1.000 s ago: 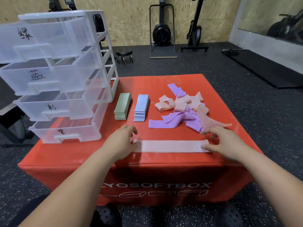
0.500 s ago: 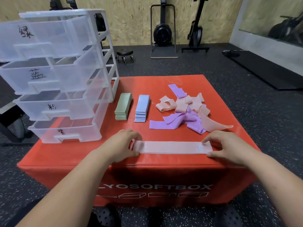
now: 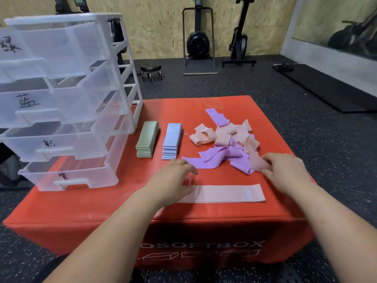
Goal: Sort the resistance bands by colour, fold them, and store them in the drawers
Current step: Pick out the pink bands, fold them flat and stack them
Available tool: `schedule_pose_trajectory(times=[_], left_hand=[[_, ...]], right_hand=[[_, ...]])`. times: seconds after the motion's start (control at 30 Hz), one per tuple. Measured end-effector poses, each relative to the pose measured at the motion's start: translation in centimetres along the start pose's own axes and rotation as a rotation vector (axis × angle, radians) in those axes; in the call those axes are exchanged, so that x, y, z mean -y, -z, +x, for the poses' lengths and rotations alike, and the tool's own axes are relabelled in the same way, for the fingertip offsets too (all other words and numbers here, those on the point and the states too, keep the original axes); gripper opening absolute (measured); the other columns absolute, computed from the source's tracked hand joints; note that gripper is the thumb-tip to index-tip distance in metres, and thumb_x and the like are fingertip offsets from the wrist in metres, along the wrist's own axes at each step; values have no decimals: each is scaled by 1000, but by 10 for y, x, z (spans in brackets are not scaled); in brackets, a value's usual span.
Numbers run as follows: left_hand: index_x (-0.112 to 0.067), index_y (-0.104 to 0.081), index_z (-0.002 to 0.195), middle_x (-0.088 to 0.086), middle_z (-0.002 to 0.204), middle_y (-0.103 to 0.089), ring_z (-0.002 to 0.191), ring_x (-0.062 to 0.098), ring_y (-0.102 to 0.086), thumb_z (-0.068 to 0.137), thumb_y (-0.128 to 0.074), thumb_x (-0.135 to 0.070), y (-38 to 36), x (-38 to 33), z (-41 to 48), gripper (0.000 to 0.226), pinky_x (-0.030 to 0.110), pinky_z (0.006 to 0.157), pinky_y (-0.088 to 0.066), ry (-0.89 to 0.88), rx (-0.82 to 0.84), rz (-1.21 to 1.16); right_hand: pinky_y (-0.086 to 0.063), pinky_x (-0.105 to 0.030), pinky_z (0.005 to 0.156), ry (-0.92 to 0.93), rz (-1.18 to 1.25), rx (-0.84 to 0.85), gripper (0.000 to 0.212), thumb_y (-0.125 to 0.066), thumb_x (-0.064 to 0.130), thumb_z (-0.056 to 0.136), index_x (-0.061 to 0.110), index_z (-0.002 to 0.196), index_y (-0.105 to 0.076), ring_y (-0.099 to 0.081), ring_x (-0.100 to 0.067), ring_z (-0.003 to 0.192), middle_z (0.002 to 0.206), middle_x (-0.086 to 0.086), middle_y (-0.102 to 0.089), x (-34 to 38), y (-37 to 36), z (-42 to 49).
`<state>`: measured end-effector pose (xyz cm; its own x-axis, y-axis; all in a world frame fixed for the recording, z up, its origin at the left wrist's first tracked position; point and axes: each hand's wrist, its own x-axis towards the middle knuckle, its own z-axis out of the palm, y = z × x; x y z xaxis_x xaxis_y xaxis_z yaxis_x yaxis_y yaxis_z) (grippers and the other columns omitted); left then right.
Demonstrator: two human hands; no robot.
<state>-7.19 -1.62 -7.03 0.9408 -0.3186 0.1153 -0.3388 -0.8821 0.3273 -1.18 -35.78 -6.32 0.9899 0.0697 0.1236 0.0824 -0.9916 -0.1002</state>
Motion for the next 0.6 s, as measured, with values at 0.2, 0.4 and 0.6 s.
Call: schedule_pose_trajectory(times=[0.2, 0.4, 0.6], left_hand=[[-30, -66, 131, -10, 126, -63, 117, 15, -57, 94, -74, -34, -6, -28, 25, 38, 36, 99, -48, -49, -155, -174], [-35, -64, 135, -21, 127, -67, 110, 1, -64, 97, -72, -43, -6, -56, 45, 40, 28, 95, -53, 25, -146, -565], [-31, -67, 135, -13, 120, -75, 94, 2, -71, 90, -85, -31, -2, -48, 50, 48, 26, 92, -58, 140, -63, -891]], right_hand=[[-50, -29, 78, 143, 555, -81, 24, -74, 25, 88, 34, 110, -77, -69, -10, 86, 99, 17, -76, 43, 42, 9], [-43, -20, 60, 142, 899, 114, 14, -65, 31, 101, 31, 100, -79, -60, 3, 62, 74, 19, -73, 72, 36, 9], [-63, -27, 81, -89, 1504, 443, 43, -39, 31, 113, 4, 128, -68, -76, -26, 107, 115, -15, -78, 91, 43, 12]])
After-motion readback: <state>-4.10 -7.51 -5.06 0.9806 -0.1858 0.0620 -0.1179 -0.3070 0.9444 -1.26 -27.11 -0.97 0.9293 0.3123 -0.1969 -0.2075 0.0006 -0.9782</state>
